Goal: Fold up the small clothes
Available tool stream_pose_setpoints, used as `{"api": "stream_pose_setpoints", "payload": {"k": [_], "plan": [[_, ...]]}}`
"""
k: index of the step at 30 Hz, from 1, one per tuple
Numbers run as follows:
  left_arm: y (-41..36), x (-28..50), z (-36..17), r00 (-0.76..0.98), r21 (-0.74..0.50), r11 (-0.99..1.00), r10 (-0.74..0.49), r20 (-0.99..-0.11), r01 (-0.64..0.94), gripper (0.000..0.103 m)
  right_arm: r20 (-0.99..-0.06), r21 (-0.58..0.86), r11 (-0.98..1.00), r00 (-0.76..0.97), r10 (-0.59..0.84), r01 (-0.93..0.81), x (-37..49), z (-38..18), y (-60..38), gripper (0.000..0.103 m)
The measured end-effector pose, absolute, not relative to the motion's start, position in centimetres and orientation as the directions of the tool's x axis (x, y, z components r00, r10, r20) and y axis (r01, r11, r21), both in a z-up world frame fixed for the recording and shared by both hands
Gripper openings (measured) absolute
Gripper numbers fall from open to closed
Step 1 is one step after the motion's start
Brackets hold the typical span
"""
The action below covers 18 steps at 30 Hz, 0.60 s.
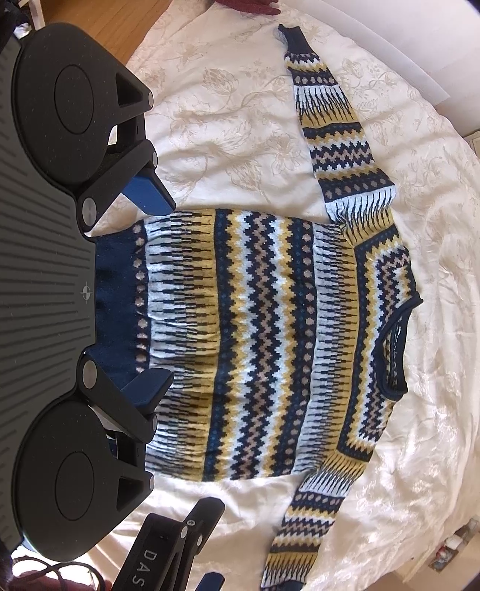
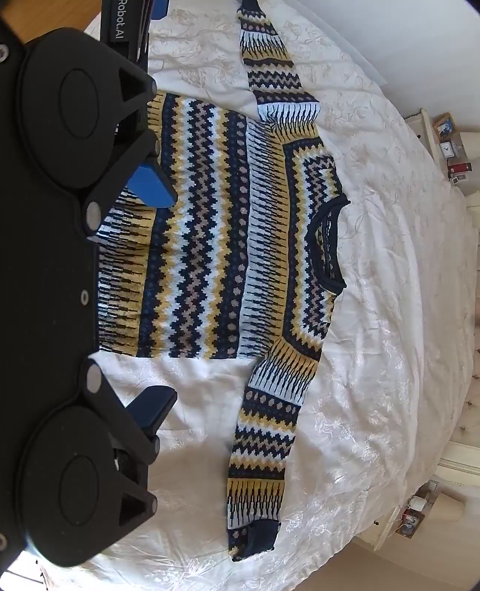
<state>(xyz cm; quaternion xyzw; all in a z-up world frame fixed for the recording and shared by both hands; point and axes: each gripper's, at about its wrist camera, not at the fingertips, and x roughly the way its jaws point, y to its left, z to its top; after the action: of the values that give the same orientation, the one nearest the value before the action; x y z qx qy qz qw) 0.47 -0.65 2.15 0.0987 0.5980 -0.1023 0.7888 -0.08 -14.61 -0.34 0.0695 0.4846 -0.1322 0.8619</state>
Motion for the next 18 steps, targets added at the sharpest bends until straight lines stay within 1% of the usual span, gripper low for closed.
{"api": "stream_pose_setpoints", "payload": {"k": [18], "plan": [[-1.8,-0.4,4.9,0.303,-0.007,0.944,-0.113,-0.946,0.33,0.09,-0.809,-0.028,0.941,0.546,-0.219,0.336,-1.0,2.4,-15.1,0.102]]}}
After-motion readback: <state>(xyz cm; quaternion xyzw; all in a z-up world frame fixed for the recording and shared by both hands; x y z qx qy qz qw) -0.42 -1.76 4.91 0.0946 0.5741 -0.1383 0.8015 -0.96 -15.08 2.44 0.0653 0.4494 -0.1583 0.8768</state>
